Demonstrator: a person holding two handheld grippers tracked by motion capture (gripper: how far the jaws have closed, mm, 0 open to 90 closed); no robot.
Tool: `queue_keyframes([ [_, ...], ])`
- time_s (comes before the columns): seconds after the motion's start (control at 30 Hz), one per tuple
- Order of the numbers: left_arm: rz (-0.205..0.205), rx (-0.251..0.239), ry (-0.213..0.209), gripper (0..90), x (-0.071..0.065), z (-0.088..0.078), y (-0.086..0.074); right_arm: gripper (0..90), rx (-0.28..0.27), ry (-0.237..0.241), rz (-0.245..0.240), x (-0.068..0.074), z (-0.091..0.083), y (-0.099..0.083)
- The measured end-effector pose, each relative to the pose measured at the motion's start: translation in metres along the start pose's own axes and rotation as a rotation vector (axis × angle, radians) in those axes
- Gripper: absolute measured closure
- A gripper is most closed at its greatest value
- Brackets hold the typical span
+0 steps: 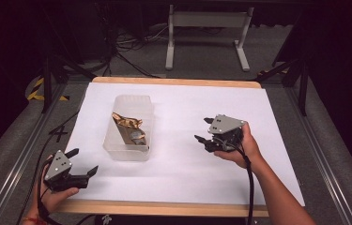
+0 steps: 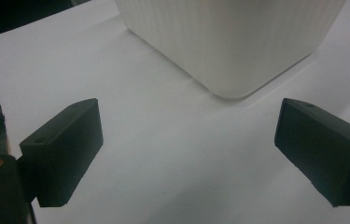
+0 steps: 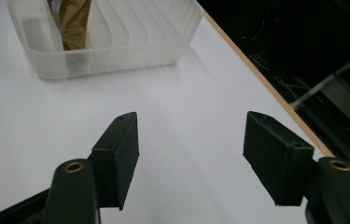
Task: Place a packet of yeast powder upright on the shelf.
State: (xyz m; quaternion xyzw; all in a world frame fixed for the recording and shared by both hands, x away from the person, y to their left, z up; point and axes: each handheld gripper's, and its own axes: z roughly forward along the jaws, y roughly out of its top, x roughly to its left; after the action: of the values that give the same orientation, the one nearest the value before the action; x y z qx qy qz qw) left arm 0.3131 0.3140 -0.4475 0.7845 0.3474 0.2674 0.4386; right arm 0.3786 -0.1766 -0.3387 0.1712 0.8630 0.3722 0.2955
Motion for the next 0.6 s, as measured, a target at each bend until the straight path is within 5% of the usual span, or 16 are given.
queue_keyframes([
  [0.6, 0.004, 0.004, -0.007, 8.8, -0.001, 0.002, 0.001, 21.8, 0.054, -0.097, 0.089, -0.011, -0.032, -0.05],
])
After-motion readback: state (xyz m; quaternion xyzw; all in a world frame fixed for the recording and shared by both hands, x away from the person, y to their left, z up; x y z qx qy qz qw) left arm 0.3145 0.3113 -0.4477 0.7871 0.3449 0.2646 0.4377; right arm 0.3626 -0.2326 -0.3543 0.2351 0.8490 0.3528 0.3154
